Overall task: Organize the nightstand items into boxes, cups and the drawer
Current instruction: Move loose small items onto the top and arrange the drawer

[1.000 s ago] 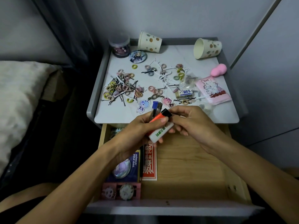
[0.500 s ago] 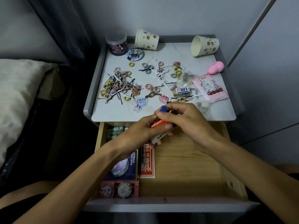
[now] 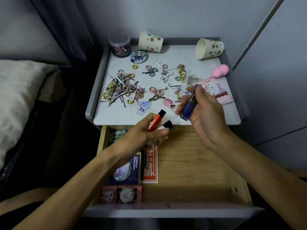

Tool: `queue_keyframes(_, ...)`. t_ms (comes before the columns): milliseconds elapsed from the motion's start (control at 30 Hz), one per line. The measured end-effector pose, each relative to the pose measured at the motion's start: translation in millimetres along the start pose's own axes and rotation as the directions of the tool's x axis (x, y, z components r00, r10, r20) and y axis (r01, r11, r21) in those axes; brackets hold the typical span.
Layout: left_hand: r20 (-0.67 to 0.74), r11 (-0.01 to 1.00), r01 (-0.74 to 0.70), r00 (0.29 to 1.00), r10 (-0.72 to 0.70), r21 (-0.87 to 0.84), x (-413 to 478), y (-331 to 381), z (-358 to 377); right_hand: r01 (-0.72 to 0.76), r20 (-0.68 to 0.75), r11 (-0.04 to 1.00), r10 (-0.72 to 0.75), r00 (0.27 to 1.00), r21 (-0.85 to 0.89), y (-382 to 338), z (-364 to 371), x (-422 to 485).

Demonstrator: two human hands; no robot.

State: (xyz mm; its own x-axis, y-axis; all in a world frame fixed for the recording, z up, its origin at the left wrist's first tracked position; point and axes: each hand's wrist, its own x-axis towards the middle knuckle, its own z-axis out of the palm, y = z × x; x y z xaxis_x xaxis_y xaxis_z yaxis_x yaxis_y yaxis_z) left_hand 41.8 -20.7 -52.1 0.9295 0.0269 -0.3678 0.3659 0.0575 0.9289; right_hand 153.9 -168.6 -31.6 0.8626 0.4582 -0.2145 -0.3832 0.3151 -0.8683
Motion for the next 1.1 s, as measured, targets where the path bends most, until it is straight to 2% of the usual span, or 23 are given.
queue_keyframes(100, -0.130, 0.995, -0.046, 0.991, 0.034, -0.094, 1, 1, 0, -0.089, 0.093, 0.988, 0.101, 0.990, -0.125, 8, -2, -2)
queue_keyframes(233, -0.248, 0.961, -0.131, 0.966, 0.069, -0.242, 2, 2, -5, -0.185, 0.257, 0.932, 0.270, 0.928, -0.311, 16, -1, -9)
queue_keyframes(333, -0.291, 0.922, -0.175, 0.954, 0.072, -0.345, 2, 4, -6, -0.282, 0.334, 0.885, 0.410, 0.849, -0.369, 22, 1, -14)
queue_keyframes(400, -0.288, 0.910, -0.186, 0.954, 0.078, -0.370, 1, 5, -6, -0.366, 0.387, 0.838, 0.519, 0.762, -0.404, 23, 2, -16)
queue_keyframes(467, -0.262, 0.917, -0.190, 0.960, 0.099, -0.352, -1, 5, -4, -0.389, 0.431, 0.799, 0.583, 0.689, -0.459, 24, 0, -15)
queue_keyframes(600, -0.199, 0.947, -0.185, 0.971, 0.134, -0.262, -2, 1, -4, -0.363, 0.454, 0.750, 0.637, 0.623, -0.553, 27, -5, -11)
queue_keyframes(767, -0.147, 0.971, -0.155, 0.981, 0.129, -0.182, -4, 1, -4, -0.523, 0.463, 0.723, 0.691, 0.555, -0.451, 28, -6, -10)
queue_keyframes(867, -0.201, 0.974, -0.152, 0.973, 0.117, -0.170, -5, 2, -3, -0.558, 0.468, 0.722, 0.691, 0.551, -0.409, 27, -4, -12)
queue_keyframes(900, -0.237, 0.977, -0.153, 0.965, 0.115, -0.151, -6, 3, -4, -0.528, 0.449, 0.730, 0.683, 0.576, -0.434, 28, -1, -13)
queue_keyframes(967, -0.299, 0.983, -0.161, 0.945, 0.130, -0.082, -7, 6, -4, -0.312, 0.361, 0.731, 0.603, 0.711, -0.607, 33, -1, -13)
queue_keyframes(1000, -0.324, 0.986, -0.165, 0.935, 0.145, -0.036, -7, 7, -6, -0.139, 0.327, 0.671, 0.519, 0.790, -0.729, 35, -1, -13)
queue_keyframes(1033, -0.340, 0.986, -0.167, 0.927, 0.159, 0.005, -7, 8, -7, 0.031, 0.335, 0.576, 0.430, 0.838, -0.817, 37, -2, -12)
queue_keyframes(1067, -0.350, 0.986, -0.165, 0.922, 0.167, 0.036, -7, 8, -9, 0.154, 0.370, 0.491, 0.379, 0.848, -0.857, 39, -4, -10)
queue_keyframes(1100, -0.350, 0.986, -0.156, 0.922, 0.165, 0.054, -6, 7, -11, 0.210, 0.397, 0.456, 0.365, 0.842, -0.865, 41, -5, -9)
